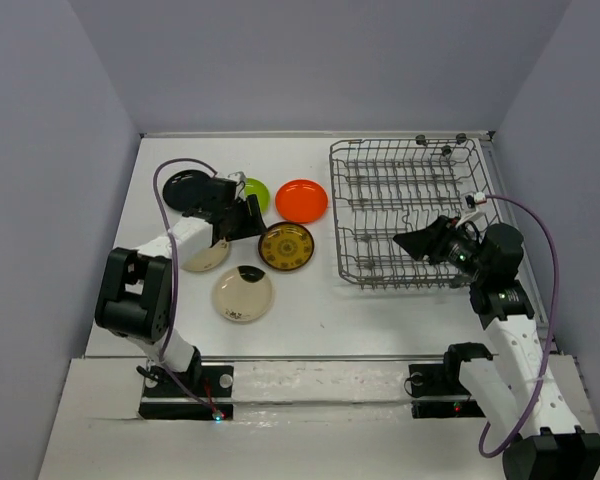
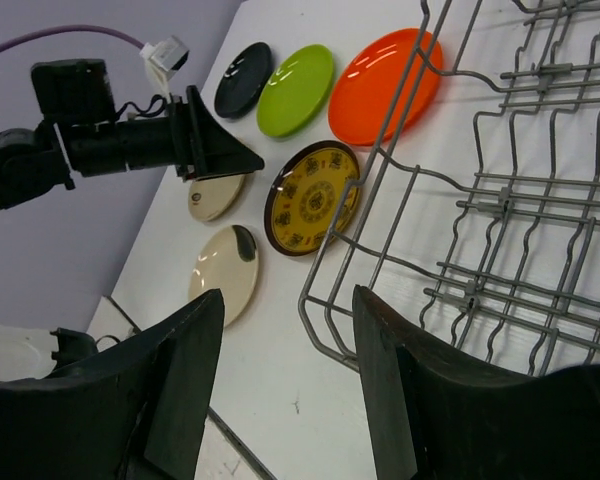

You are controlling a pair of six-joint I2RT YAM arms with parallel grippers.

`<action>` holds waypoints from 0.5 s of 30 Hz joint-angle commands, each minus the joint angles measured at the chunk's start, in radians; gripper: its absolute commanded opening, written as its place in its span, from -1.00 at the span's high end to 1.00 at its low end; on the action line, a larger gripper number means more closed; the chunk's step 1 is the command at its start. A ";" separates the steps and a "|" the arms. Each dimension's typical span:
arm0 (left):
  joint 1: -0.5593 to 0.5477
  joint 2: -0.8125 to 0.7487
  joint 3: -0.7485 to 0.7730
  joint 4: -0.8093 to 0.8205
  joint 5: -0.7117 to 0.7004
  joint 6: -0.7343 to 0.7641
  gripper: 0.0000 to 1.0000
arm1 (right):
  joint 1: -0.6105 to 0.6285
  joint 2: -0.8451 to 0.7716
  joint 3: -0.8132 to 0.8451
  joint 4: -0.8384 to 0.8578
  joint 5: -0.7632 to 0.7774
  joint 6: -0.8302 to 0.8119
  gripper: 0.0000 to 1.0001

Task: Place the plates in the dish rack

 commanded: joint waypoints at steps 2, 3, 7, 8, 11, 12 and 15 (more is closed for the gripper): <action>-0.004 0.067 0.037 0.002 0.023 0.012 -0.32 | 0.034 -0.030 -0.005 0.065 0.002 -0.021 -0.19; -0.003 0.105 0.051 -0.001 0.036 0.022 -0.32 | 0.034 -0.029 -0.005 0.063 0.003 -0.024 -0.19; -0.003 0.166 0.068 -0.006 0.077 0.033 -0.07 | 0.044 -0.029 -0.008 0.065 0.002 -0.026 -0.19; -0.004 0.171 0.068 0.002 0.098 0.032 -0.03 | 0.044 -0.029 -0.010 0.063 0.002 -0.027 -0.19; -0.004 0.186 0.074 0.008 0.116 0.032 0.15 | 0.044 -0.024 -0.016 0.065 0.006 -0.027 -0.19; -0.003 0.199 0.074 0.011 0.119 0.033 0.27 | 0.044 -0.023 -0.016 0.063 0.008 -0.027 -0.19; -0.003 0.216 0.071 0.007 0.111 0.036 0.83 | 0.044 -0.009 -0.014 0.063 0.008 -0.027 -0.19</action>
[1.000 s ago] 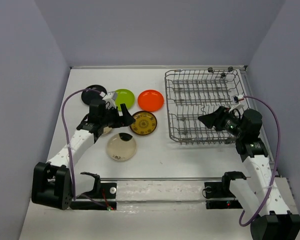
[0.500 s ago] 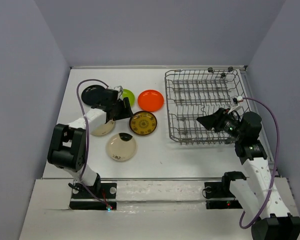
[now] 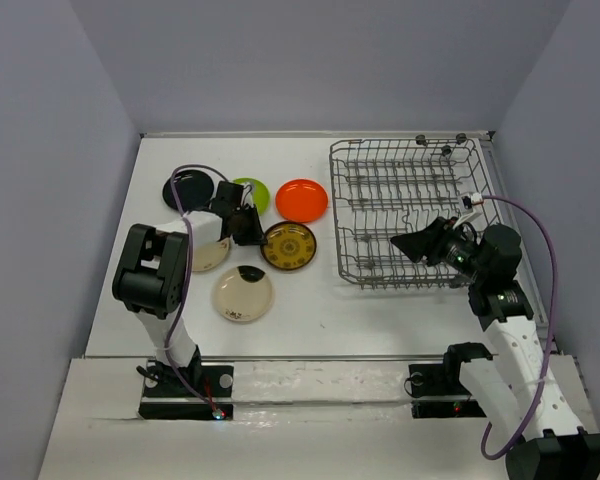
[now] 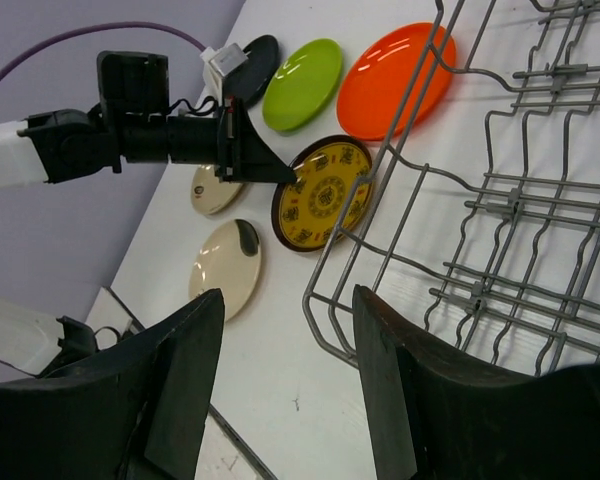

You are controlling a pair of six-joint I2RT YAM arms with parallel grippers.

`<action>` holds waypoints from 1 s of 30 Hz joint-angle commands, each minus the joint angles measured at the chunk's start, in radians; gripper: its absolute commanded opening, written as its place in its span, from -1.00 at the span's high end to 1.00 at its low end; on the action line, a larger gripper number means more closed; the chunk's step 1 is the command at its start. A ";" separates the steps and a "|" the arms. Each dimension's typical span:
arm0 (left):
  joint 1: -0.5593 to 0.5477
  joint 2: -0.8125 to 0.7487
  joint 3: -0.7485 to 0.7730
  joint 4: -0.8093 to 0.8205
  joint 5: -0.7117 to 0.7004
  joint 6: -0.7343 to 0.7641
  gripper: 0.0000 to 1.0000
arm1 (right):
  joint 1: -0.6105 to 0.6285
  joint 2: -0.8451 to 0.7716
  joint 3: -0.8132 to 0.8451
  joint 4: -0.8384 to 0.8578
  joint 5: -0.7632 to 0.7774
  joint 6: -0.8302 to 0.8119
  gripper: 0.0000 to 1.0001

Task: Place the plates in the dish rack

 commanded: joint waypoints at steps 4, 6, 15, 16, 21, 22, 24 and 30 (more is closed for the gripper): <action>-0.002 -0.028 0.017 -0.015 0.000 0.029 0.89 | 0.005 0.027 -0.009 0.051 0.005 -0.016 -0.19; -0.002 -0.087 0.008 -0.020 -0.011 0.032 0.89 | 0.005 0.042 -0.005 0.053 -0.011 -0.014 -0.29; -0.021 -0.520 -0.055 -0.046 -0.032 0.038 0.88 | 0.079 0.147 0.029 0.140 -0.095 0.023 -0.65; -0.021 -0.551 -0.058 -0.049 -0.023 0.042 0.89 | 0.132 0.162 0.036 0.146 -0.057 0.023 -0.66; -0.022 -0.710 -0.087 -0.009 0.125 0.038 0.89 | 0.323 0.326 0.161 0.145 0.064 -0.031 -0.72; -0.024 -0.724 -0.090 -0.005 0.148 0.035 0.89 | 0.340 0.346 0.179 0.145 0.083 -0.034 -0.72; -0.025 -0.752 -0.101 0.004 0.208 0.027 0.89 | 0.370 0.391 0.217 0.162 0.094 -0.037 -0.74; -0.032 -0.792 -0.151 0.087 0.331 0.001 0.89 | 0.430 0.516 0.303 0.203 0.083 -0.025 -0.74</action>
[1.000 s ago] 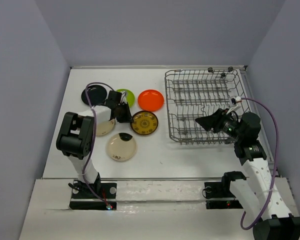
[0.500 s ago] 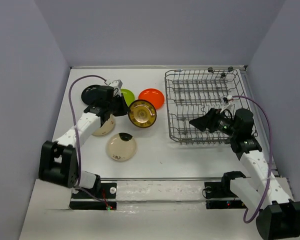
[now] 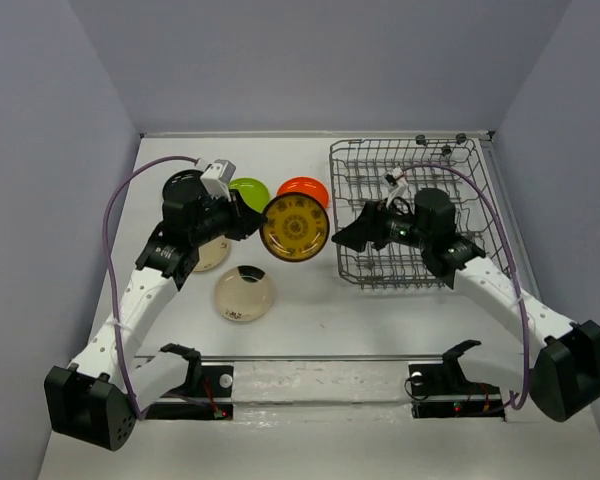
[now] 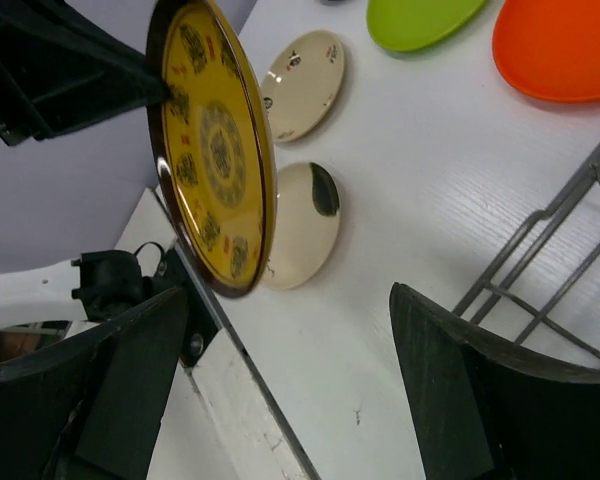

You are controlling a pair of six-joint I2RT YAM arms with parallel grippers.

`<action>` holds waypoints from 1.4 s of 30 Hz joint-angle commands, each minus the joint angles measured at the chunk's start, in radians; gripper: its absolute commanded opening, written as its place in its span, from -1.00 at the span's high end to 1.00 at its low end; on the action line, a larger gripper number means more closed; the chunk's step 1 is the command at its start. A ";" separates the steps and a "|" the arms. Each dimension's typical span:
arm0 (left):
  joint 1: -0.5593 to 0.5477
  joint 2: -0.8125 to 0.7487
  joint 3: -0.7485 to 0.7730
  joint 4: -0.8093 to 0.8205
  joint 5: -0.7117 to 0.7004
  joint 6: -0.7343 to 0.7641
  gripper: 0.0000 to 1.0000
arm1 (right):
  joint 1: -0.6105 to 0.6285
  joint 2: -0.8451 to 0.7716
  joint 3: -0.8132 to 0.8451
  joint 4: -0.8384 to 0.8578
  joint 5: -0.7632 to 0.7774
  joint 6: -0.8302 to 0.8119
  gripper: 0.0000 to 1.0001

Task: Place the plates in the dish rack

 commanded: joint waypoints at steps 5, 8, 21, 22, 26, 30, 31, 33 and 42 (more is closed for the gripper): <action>-0.024 -0.031 -0.030 0.132 0.195 -0.026 0.89 | 0.060 0.162 0.123 0.153 -0.017 0.032 -0.58; -0.039 -0.036 -0.042 0.157 0.204 -0.036 0.89 | 0.073 0.213 0.151 0.189 -0.054 0.057 -0.43; -0.051 -0.143 -0.091 0.108 0.039 0.033 -0.98 | -0.095 0.126 0.244 -0.105 0.381 -0.052 0.86; -0.056 -0.160 -0.096 0.102 0.018 0.052 -0.98 | -0.134 0.098 0.257 -0.132 0.427 -0.066 0.86; -0.086 -0.227 -0.106 0.094 -0.035 0.059 -0.98 | -0.223 0.053 0.249 -0.205 0.909 -0.176 0.86; -0.143 -0.243 -0.099 0.076 -0.050 0.079 -0.98 | -0.271 0.082 0.223 -0.167 1.277 -0.242 0.86; -0.178 -0.246 -0.093 0.074 -0.062 0.087 -0.98 | -0.285 0.082 0.209 -0.133 1.315 -0.254 0.86; -0.208 -0.261 -0.090 0.038 -0.108 0.105 -0.98 | -0.332 0.072 0.121 0.070 1.385 -0.343 0.86; -0.320 -0.321 -0.079 0.011 -0.191 0.128 -0.98 | -0.556 0.183 0.051 0.366 1.089 -0.576 0.86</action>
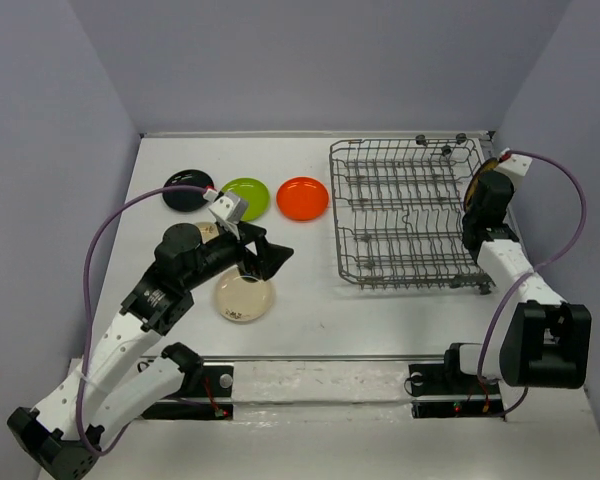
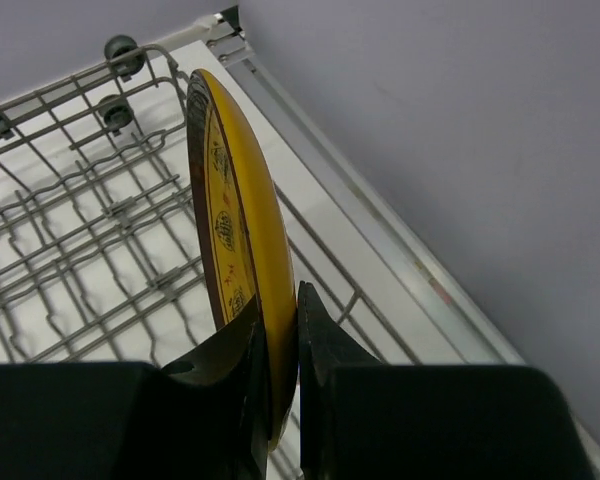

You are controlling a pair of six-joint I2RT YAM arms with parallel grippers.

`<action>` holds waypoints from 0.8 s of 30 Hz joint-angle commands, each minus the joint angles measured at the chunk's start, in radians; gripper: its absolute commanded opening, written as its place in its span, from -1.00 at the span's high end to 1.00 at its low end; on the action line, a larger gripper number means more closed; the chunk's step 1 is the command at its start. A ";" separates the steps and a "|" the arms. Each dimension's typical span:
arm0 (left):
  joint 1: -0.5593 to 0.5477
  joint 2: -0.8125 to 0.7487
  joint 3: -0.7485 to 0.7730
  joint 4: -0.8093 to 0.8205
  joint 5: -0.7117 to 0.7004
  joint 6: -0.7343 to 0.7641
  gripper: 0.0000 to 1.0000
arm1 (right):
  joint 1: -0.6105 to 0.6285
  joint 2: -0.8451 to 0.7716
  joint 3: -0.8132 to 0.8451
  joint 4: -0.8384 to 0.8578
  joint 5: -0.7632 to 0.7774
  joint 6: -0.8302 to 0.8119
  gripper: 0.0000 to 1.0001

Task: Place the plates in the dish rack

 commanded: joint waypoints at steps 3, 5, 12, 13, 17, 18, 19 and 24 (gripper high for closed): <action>-0.050 -0.047 0.012 0.014 -0.052 0.030 -0.98 | -0.090 0.070 0.043 0.215 -0.174 -0.160 0.86; -0.059 -0.053 0.012 0.014 -0.059 0.032 -0.98 | -0.100 0.097 0.064 0.206 -0.223 -0.208 0.86; -0.085 -0.053 0.014 0.011 -0.064 0.035 -0.98 | -0.109 0.201 0.161 0.051 -0.357 -0.324 0.86; -0.087 -0.050 0.014 0.011 -0.064 0.034 -0.98 | -0.109 0.202 0.163 0.045 -0.369 -0.327 0.87; -0.088 -0.047 0.014 0.010 -0.064 0.035 -0.98 | -0.109 0.213 0.169 0.019 -0.369 -0.321 0.86; -0.088 -0.044 0.014 0.010 -0.064 0.035 -0.98 | -0.109 0.216 0.169 0.016 -0.358 -0.323 0.87; -0.088 -0.044 0.014 0.010 -0.064 0.035 -0.98 | -0.109 0.221 0.158 0.016 -0.352 -0.326 0.86; -0.088 -0.040 0.014 0.010 -0.070 0.032 -0.98 | -0.109 0.232 0.146 0.017 -0.340 -0.323 0.86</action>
